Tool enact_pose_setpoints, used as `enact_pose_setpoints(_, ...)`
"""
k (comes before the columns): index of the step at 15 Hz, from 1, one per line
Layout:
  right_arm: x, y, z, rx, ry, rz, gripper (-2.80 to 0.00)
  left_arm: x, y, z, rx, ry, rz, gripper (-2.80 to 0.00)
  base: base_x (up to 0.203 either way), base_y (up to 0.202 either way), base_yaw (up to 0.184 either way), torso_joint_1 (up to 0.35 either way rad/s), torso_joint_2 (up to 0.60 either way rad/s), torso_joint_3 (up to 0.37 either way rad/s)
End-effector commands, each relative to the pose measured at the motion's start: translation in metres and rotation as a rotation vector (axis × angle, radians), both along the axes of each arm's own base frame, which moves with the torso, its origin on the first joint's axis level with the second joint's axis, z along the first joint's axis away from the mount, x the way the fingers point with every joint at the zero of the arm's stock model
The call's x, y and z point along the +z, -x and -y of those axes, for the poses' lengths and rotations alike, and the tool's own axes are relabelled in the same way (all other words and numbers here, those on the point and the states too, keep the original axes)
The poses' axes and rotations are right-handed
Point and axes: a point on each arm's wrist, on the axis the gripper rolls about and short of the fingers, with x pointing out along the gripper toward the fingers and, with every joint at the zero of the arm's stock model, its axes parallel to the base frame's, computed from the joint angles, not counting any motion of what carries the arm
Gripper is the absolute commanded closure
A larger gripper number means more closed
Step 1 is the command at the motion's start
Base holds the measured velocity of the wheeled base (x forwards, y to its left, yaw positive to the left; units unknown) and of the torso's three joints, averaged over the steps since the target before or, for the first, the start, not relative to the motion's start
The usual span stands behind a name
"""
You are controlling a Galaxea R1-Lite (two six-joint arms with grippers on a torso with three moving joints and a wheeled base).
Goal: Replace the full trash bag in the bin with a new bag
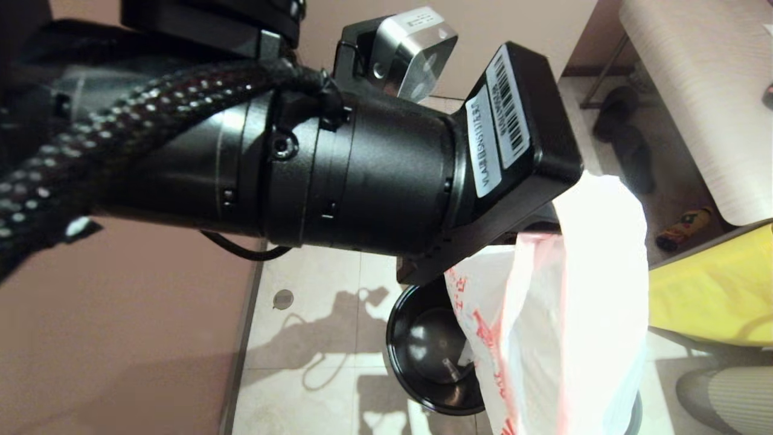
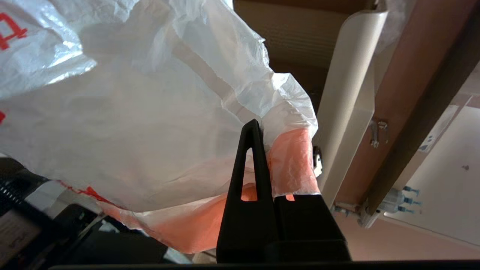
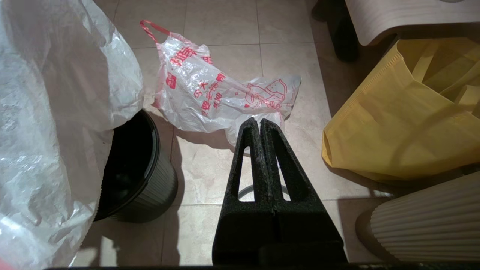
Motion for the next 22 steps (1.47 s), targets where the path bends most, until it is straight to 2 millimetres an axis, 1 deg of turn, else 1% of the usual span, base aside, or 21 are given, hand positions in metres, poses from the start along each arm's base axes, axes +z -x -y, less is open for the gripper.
enact_pose_setpoints(1, 0.000, 0.000, 0.000, 0.000, 0.000, 0.000, 0.00, 0.005, 0.004, -0.008, -0.002, 0.009, 0.001, 0.00, 0.000, 0.000, 0.000, 0.000, 0.00, 0.000)
enact_pose_setpoints(3, 0.000, 0.000, 0.000, 0.000, 0.000, 0.000, 0.00, 0.003, 0.007, -0.009, -0.016, -0.001, -0.005, 0.00, 0.000, 0.000, 0.000, 0.000, 0.00, 0.000)
enact_pose_setpoints(6, 0.000, 0.000, 0.000, 0.000, 0.000, 0.000, 0.00, -0.007, 0.010, -0.001, -0.044, -0.057, -0.013, 0.00, 0.000, 0.000, 0.000, 0.000, 0.00, 0.000)
enact_pose_setpoints(9, 0.000, 0.000, 0.000, 0.000, 0.000, 0.000, 0.00, -0.026, 0.003, 0.014, -0.042, -0.118, -0.036, 0.00, 0.000, 0.000, 0.000, 0.000, 0.00, 0.000)
enact_pose_setpoints(11, 0.000, 0.000, 0.000, 0.000, 0.000, 0.000, 0.00, -0.034, -0.003, 0.025, -0.040, -0.139, -0.046, 0.00, 0.000, 0.000, 0.000, 0.000, 0.00, 0.000)
enact_pose_setpoints(13, 0.000, 0.000, 0.000, 0.000, 0.000, 0.000, 0.00, -0.040, -0.005, 0.030, -0.042, -0.155, -0.056, 0.00, 0.000, 0.000, 0.000, 0.000, 0.00, 0.000)
enact_pose_setpoints(15, 0.000, 0.000, 0.000, 0.000, 0.000, 0.000, 0.00, -0.059, -0.006, 0.031, -0.037, -0.216, -0.085, 0.00, 0.000, 0.000, 0.000, 0.000, 0.00, 0.000)
enact_pose_setpoints(17, 0.000, 0.000, 0.000, 0.000, 0.000, 0.000, 0.00, -0.081, -0.011, 0.031, 0.016, -0.295, -0.103, 0.00, 0.000, 0.000, 0.000, 0.000, 0.00, 0.000)
enact_pose_setpoints(18, 0.000, 0.000, 0.000, 0.000, 0.000, 0.000, 0.00, -0.088, -0.013, 0.029, 0.040, -0.323, -0.108, 0.00, 0.000, 0.000, 0.000, 0.000, 0.00, 0.000)
enact_pose_setpoints(19, 0.000, 0.000, 0.000, 0.000, 0.000, 0.000, 0.00, -0.088, -0.012, 0.025, 0.048, -0.326, -0.106, 0.00, 0.000, 0.000, 0.000, 0.000, 0.00, 0.000)
enact_pose_setpoints(20, 0.000, 0.000, 0.000, 0.000, 0.000, 0.000, 0.00, -0.082, -0.009, 0.018, 0.052, -0.312, -0.095, 0.00, 0.000, 0.000, 0.000, 0.000, 0.00, 0.000)
enact_pose_setpoints(22, 0.000, 0.000, 0.000, 0.000, 0.000, 0.000, 0.00, -0.065, 0.000, 0.002, 0.041, -0.267, -0.046, 0.00, 0.000, 0.000, 0.000, 0.000, 0.00, 0.000)
